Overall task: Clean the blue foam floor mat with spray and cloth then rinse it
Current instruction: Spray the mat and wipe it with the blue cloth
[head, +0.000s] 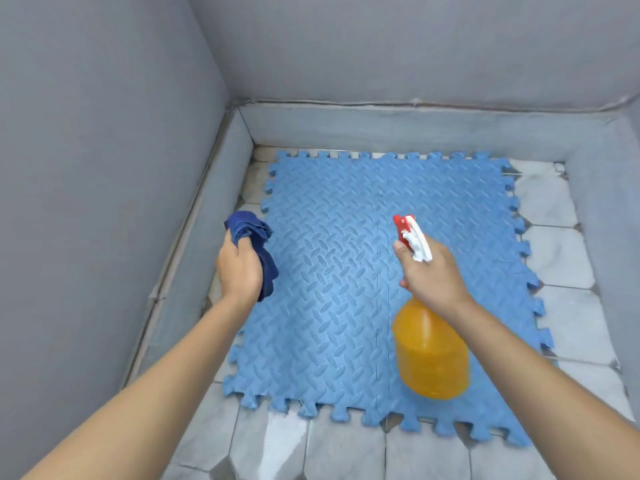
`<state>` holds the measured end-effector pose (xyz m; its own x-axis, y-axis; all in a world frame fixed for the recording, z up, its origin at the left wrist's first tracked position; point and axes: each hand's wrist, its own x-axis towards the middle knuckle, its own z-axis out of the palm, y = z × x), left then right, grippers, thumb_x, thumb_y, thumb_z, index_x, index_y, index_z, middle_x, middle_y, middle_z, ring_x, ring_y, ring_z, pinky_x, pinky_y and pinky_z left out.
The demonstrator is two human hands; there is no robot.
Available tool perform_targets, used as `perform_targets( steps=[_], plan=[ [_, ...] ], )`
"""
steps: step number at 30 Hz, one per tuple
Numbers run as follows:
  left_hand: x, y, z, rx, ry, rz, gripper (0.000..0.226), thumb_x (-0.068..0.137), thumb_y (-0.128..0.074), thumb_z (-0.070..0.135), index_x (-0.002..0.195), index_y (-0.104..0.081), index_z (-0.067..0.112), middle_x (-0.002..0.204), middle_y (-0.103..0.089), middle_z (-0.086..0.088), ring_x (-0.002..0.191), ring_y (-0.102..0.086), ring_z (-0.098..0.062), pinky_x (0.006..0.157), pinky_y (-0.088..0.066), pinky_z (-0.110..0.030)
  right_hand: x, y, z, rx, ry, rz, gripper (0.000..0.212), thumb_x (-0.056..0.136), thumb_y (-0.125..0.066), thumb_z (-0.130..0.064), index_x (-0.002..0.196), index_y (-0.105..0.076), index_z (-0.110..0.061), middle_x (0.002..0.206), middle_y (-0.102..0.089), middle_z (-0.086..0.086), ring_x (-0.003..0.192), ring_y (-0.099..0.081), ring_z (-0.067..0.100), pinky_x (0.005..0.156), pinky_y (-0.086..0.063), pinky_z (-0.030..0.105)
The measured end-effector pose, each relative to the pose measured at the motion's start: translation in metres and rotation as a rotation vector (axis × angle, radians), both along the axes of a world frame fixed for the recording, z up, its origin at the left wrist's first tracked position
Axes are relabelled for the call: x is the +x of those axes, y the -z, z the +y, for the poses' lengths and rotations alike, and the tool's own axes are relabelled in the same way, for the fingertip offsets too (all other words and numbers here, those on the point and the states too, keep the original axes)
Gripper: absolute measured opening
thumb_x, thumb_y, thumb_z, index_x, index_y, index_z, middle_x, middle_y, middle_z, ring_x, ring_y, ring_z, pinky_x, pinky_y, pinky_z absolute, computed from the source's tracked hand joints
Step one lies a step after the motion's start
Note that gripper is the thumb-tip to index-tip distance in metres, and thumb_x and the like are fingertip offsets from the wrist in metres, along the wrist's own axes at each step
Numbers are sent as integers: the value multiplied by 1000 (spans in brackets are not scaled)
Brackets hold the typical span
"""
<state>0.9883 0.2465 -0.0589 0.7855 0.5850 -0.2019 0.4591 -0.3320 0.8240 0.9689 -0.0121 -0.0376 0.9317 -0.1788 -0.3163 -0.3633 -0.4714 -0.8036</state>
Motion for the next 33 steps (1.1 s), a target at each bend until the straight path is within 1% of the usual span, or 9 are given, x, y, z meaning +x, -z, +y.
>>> perform_targets(
  steps=[3,11,14,17,20,25,28,31,33],
  plan=[
    [-9,42,10,-17,-79,-90,22,96,-33,17,100,-54,21,86,-57,-3,80,-50,-24,72,-37,-33,13,26,7,-22,-74,11,25,95,-55,-34,93,-60,-9,70,-59,6,55,-59,21,69,-57,51],
    [24,87,7,74,-27,-161,31,95,-35,15,110,-60,6,107,-65,-12,102,-56,-34,87,-41,-40,35,51,23,-139,-182,12,33,88,-57,-51,94,-55,-19,82,-63,-2,74,-70,25,78,-56,46],
    [22,94,-2,56,99,-86,31,98,-33,17,114,-58,9,104,-62,-6,103,-55,-30,81,-37,-33,27,45,24,-213,-183,14,35,84,-60,-56,81,-48,-23,75,-56,-6,81,-60,24,68,-49,38],
    [1,107,-8,-54,247,12,42,102,-29,25,142,-43,25,129,-49,11,118,-45,-7,101,-31,-25,13,39,24,-244,-155,-35,40,90,-54,-50,67,-43,-21,63,-52,-4,72,-52,25,56,-31,34],
    [-8,114,-8,-38,321,100,47,103,-26,34,148,-33,23,138,-46,8,124,-43,-12,107,-28,-27,5,38,25,-112,-187,-30,25,94,-54,-42,79,-53,-22,70,-57,-2,71,-56,20,61,-43,34],
    [-4,111,-10,-123,123,50,36,102,-28,26,96,-55,4,72,-44,3,78,-45,-24,75,-42,-34,2,36,33,-32,-223,-27,25,95,-52,-39,94,-61,-15,83,-67,6,85,-63,26,75,-57,49],
    [-9,116,-8,-139,32,46,44,99,-29,30,119,-51,-3,98,-62,-14,106,-54,-37,100,-38,-49,-6,34,40,-81,-251,-22,31,96,-50,-40,87,-59,-12,80,-67,8,81,-64,28,74,-57,49],
    [-18,119,-7,-101,144,67,42,101,-27,34,111,-59,8,101,-62,-15,98,-58,-27,95,-41,-43,-15,34,41,-76,-252,3,32,94,-52,-45,90,-58,-14,81,-64,3,82,-63,24,73,-58,47],
    [-25,125,-5,-9,317,77,47,102,-26,36,140,-44,16,139,-50,-9,132,-43,-25,113,-27,-40,-19,32,37,-66,-214,16,31,92,-56,-48,89,-55,-17,79,-58,0,80,-61,20,72,-59,45]
  ],
)
